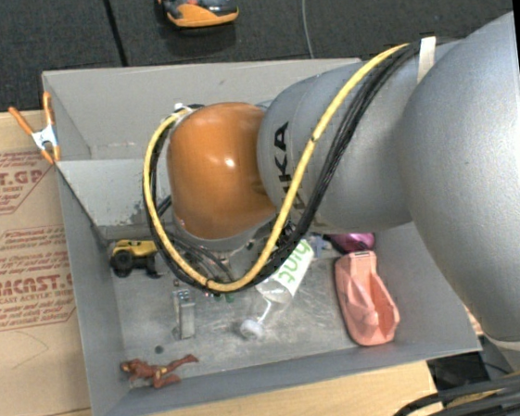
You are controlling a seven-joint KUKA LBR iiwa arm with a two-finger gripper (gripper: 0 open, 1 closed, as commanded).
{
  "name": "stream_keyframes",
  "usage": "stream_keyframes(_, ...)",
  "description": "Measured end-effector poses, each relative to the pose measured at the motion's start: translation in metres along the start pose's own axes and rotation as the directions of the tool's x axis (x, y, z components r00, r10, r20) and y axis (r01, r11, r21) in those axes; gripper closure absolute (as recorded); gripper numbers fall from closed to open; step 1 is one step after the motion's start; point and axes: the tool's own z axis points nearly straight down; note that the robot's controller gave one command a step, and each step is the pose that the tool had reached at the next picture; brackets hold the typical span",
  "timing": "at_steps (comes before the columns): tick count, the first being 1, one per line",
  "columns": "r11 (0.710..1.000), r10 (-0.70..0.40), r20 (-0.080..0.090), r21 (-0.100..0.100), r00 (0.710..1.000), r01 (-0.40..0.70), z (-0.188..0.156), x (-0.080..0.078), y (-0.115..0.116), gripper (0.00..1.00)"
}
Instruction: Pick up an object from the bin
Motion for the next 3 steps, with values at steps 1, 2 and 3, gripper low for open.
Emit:
stream_keyframes(1, 1.000, 0.002, 0.007, -0.002, 1.000, -0.002, -0.005, -0.002, -0.001, 0.00)
stream_keyframes(2, 0.998, 0.055, 0.013, -0.004, 0.998, -0.055, 0.046, 0.019, 0.006, 0.00)
stream_keyframes(3, 0.998, 0.056, 0.001, 0.000, 0.998, -0.056, 0.075, 0.039, 0.019, 0.00)
